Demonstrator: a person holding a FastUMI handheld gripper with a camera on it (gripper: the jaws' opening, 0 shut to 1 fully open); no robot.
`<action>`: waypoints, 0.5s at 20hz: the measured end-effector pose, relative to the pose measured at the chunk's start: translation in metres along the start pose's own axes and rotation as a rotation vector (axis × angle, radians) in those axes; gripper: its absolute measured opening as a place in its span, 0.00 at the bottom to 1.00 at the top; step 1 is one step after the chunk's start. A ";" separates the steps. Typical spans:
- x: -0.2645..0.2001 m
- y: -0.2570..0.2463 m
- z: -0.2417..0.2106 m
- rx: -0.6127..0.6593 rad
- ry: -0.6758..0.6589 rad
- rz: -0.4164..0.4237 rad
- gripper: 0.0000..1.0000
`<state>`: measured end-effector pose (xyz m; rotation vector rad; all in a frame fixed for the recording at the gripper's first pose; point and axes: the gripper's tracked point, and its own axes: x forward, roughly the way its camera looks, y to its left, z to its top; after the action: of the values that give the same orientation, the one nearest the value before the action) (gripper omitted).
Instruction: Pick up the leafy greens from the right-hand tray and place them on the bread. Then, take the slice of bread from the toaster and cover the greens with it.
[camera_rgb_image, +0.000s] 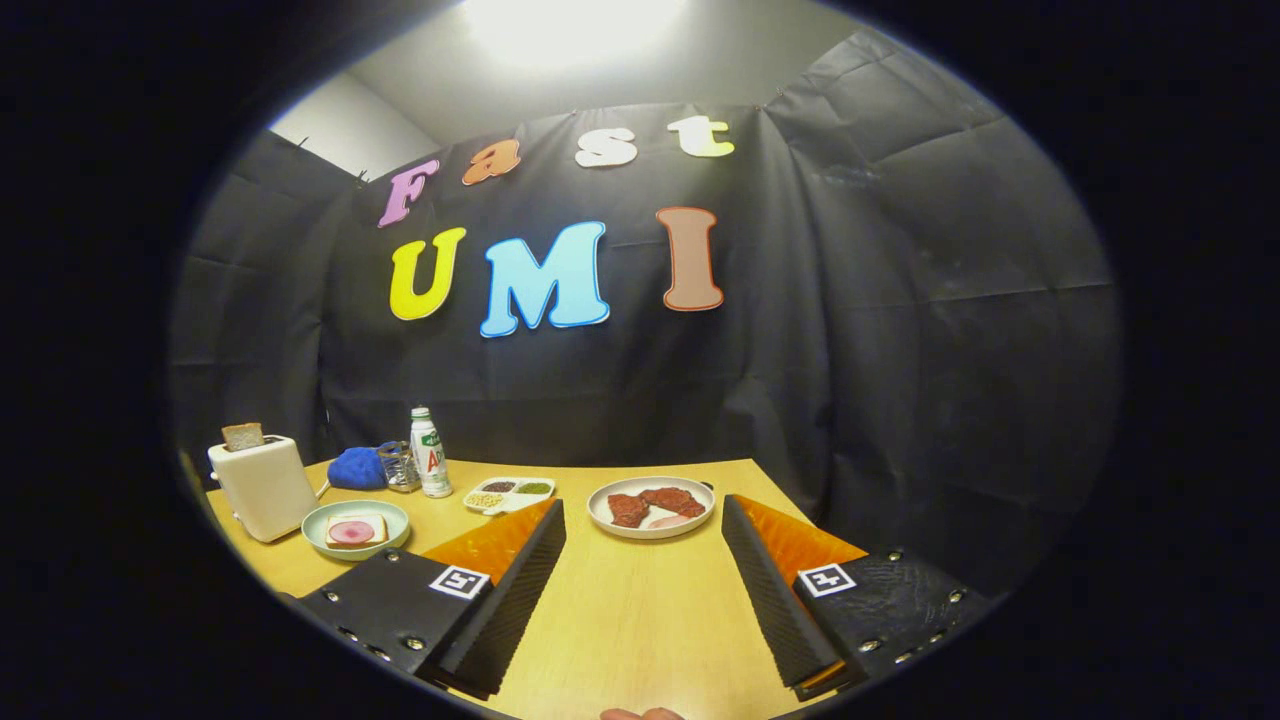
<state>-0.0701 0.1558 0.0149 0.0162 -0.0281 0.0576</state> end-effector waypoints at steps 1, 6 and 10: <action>0.000 0.008 -0.005 -0.014 0.009 -0.002 0.97; 0.004 0.055 -0.038 -0.031 0.108 0.077 0.97; 0.010 0.073 -0.053 0.001 0.137 0.091 0.97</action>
<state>-0.0633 0.2305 -0.0363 0.0116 0.1080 0.1500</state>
